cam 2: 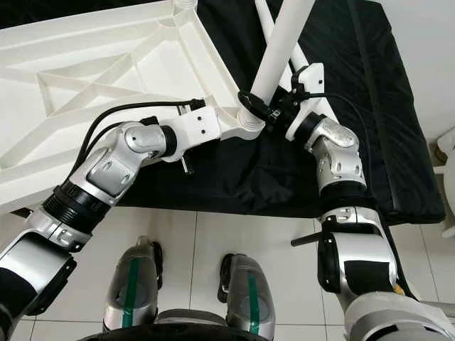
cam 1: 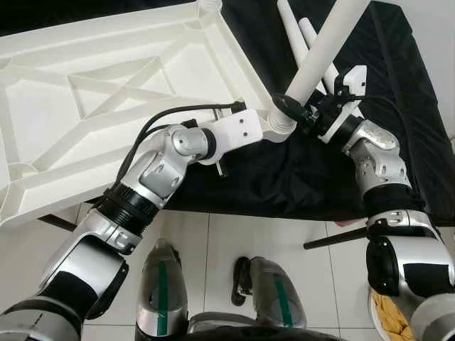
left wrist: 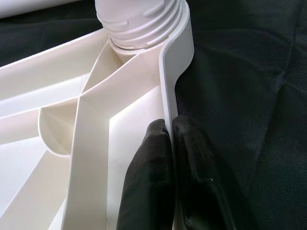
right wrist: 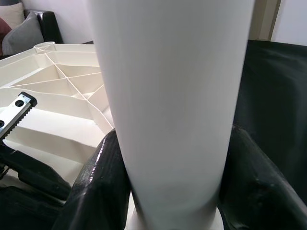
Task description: Building children table
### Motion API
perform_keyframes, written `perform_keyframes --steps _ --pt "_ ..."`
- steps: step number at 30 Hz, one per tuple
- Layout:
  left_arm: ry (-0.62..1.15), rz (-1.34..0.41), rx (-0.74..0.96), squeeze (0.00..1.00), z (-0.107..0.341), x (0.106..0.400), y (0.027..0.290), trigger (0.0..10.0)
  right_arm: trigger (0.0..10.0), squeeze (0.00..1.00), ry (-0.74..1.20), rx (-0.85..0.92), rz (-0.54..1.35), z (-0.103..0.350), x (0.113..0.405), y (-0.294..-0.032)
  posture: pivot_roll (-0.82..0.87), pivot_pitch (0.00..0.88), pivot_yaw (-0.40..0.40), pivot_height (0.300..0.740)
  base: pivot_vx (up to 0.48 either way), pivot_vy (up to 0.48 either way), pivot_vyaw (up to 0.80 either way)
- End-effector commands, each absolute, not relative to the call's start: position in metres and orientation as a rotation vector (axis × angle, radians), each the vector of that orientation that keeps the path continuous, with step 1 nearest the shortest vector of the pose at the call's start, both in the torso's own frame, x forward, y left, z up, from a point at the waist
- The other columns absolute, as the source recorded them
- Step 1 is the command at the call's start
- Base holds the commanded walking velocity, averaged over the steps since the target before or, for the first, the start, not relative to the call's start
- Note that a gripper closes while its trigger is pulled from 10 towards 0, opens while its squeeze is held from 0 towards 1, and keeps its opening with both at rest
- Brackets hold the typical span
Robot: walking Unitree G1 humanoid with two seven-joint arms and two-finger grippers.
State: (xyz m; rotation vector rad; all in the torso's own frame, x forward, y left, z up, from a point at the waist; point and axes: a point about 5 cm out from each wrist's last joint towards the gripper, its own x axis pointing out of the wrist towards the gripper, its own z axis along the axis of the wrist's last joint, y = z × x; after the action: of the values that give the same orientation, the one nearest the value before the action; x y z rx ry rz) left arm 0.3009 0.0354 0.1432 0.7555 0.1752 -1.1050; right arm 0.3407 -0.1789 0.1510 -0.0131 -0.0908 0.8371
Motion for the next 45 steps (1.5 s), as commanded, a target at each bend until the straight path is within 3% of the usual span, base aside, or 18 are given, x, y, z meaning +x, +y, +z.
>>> perform_keyframes --steps 1,5,6,17,28,38,45 --pt "0.131 -1.121 0.778 0.00 0.150 0.300 0.031 10.0 0.0 0.00 -0.088 0.006 0.831 0.151 0.340 -0.183 0.06 0.028 -0.063 0.740 0.000 0.000 0.00" --pt "0.132 -1.114 0.774 0.00 0.150 0.301 0.032 10.0 0.0 0.00 -0.085 0.006 0.825 0.151 0.340 -0.184 0.06 0.032 -0.065 0.740 0.000 0.000 0.00" --pt "0.131 -1.113 0.775 0.00 0.150 0.301 0.032 10.0 10.0 0.00 -0.081 0.004 0.824 0.150 0.340 -0.184 0.06 0.033 -0.065 0.740 0.000 0.000 0.00" --pt "0.131 -1.112 0.768 0.00 0.150 0.300 0.031 10.0 10.0 0.00 -0.087 0.043 0.771 0.151 0.339 -0.176 0.06 0.039 -0.071 0.740 0.000 0.000 0.00" --pt "0.126 -1.116 0.765 0.00 0.150 0.300 0.029 10.0 10.0 0.00 -0.125 0.093 0.713 0.150 0.334 -0.152 0.05 0.047 -0.071 0.740 0.000 0.000 0.00" --pt "0.129 -1.118 0.758 0.00 0.149 0.298 0.029 10.0 10.0 0.00 -0.146 0.191 0.514 0.151 0.331 -0.128 0.04 0.052 -0.075 0.740 0.000 0.000 0.00" --pt "0.130 -1.119 0.757 0.00 0.148 0.297 0.029 10.0 10.0 0.00 -0.170 0.278 0.271 0.153 0.327 -0.115 0.05 0.051 -0.072 0.740 0.000 0.000 0.00"
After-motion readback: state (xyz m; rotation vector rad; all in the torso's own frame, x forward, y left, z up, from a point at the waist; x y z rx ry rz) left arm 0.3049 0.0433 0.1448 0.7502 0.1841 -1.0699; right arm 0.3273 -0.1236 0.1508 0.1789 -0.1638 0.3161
